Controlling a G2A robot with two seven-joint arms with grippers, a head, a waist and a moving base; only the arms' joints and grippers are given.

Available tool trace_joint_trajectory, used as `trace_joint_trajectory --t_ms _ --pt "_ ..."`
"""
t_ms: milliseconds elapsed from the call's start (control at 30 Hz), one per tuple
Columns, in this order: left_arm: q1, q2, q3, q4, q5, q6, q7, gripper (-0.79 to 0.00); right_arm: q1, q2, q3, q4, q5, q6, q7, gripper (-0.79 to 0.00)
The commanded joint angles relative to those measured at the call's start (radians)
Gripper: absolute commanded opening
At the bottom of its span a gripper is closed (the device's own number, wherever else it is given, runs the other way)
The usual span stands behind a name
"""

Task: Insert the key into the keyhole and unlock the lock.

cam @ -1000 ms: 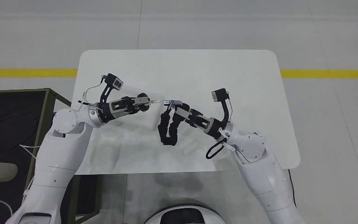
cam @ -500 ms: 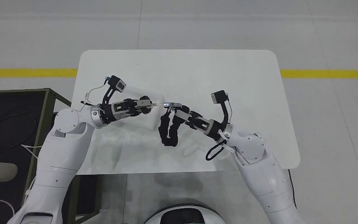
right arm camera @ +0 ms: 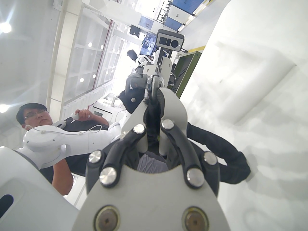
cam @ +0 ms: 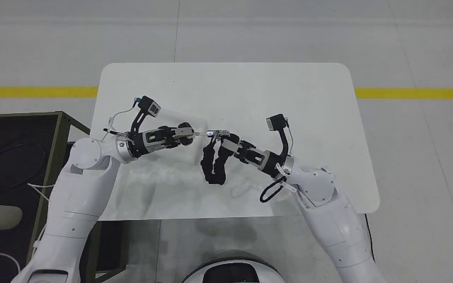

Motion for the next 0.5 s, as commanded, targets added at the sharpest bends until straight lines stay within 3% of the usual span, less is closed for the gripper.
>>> trace_joint_trajectory --t_ms 0,467 --pt "0.001 -0.001 0.002 -0.002 0.001 0.000 -0.001 -0.785 0.001 0.001 0.000 -0.001 -0.001 0.004 0.004 -0.785" --pt "-0.005 -0.013 0.021 0.000 0.017 0.013 -0.019 -0.785 0.002 0.010 0.010 -0.052 -0.117 0.067 0.014 -0.785"
